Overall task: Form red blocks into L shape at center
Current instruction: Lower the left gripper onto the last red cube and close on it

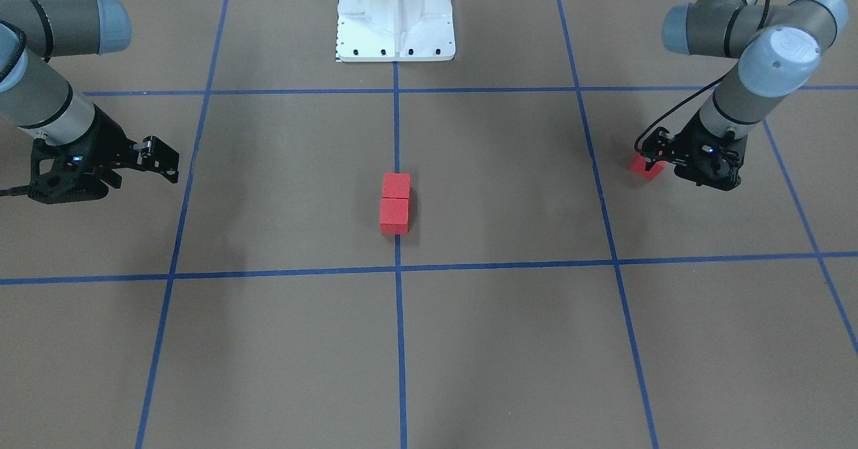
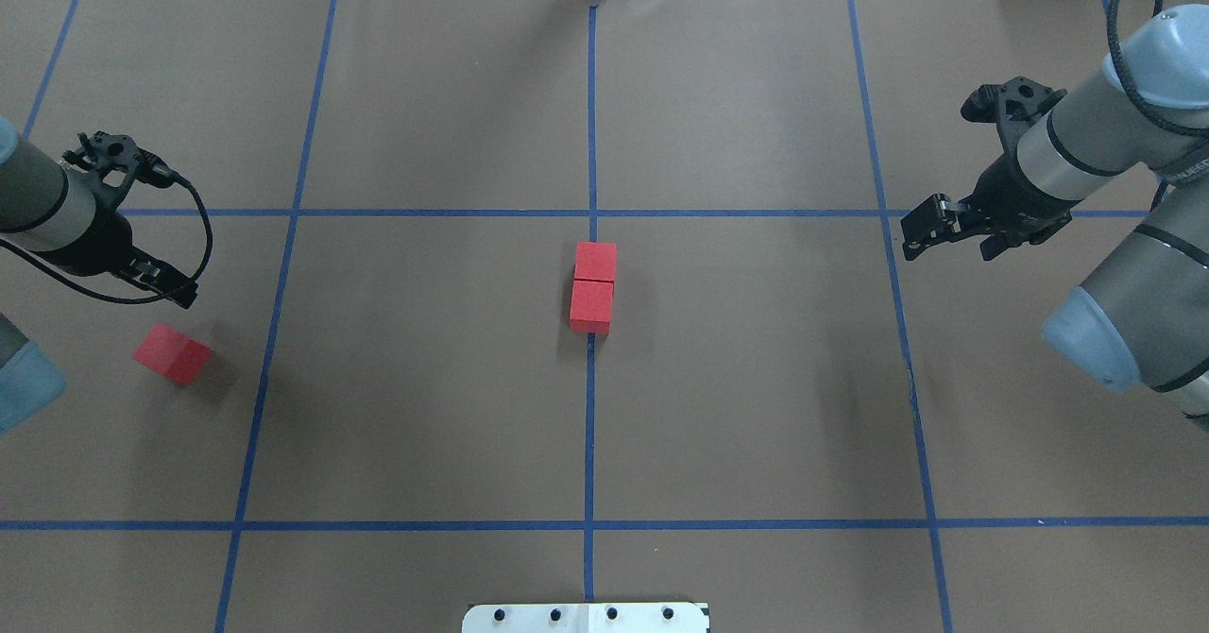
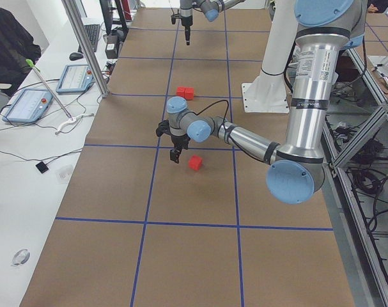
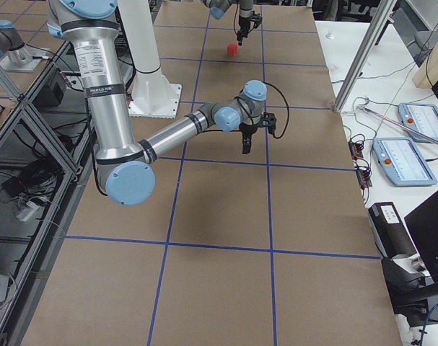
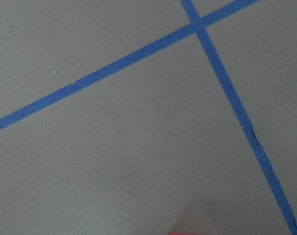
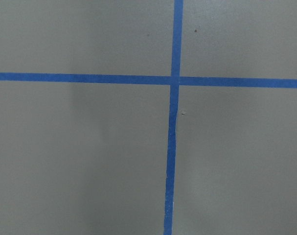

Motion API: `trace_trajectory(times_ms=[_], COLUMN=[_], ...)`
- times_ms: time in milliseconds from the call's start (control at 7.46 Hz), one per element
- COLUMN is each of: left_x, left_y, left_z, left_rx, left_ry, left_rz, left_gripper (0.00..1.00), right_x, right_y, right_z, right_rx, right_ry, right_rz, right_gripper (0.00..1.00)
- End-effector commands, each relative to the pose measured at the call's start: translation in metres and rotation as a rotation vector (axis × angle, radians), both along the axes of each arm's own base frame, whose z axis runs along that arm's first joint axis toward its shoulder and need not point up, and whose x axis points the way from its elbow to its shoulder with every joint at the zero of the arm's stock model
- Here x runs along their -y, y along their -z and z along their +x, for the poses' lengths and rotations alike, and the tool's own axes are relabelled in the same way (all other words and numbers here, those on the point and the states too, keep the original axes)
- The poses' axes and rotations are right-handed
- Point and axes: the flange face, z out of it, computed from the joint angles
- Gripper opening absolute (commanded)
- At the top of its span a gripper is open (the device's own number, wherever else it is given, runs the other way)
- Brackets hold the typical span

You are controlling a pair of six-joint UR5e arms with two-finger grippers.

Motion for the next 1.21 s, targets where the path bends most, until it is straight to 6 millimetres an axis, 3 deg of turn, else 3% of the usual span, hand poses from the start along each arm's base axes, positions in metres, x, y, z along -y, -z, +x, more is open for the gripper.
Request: trace_trajectory(times_ms=[0,134,402,1072], left_x=[-0.011,-0.019,-0.029,-0.033], left_y=[-0.006,-0.012,-0.027,-0.029], left_z=[0.027,0.042,0.033,0.039], left_rx=[-0.033,-0.053,-0.062,-0.058], left_ry=[0.03,0.012,0.014,0.0], left_rz=[-0.035,-0.02,-0.014,-0.022], left_gripper=[0.99,0.99,0.99,0.99], right_x=[0.0,0.0,0.0,0.0], right_y=[0.0,0.0,0.0,0.0], right_z=[-0.001,-0.001,-0.001,-0.001], right_rx=[-0.001,0.0,0.0,0.0], right_ry=[0.001,0.002,0.002,0.002], right_rz=[-0.002,0.0,0.0,0.0], right_gripper=[1.0,1.0,1.0,1.0])
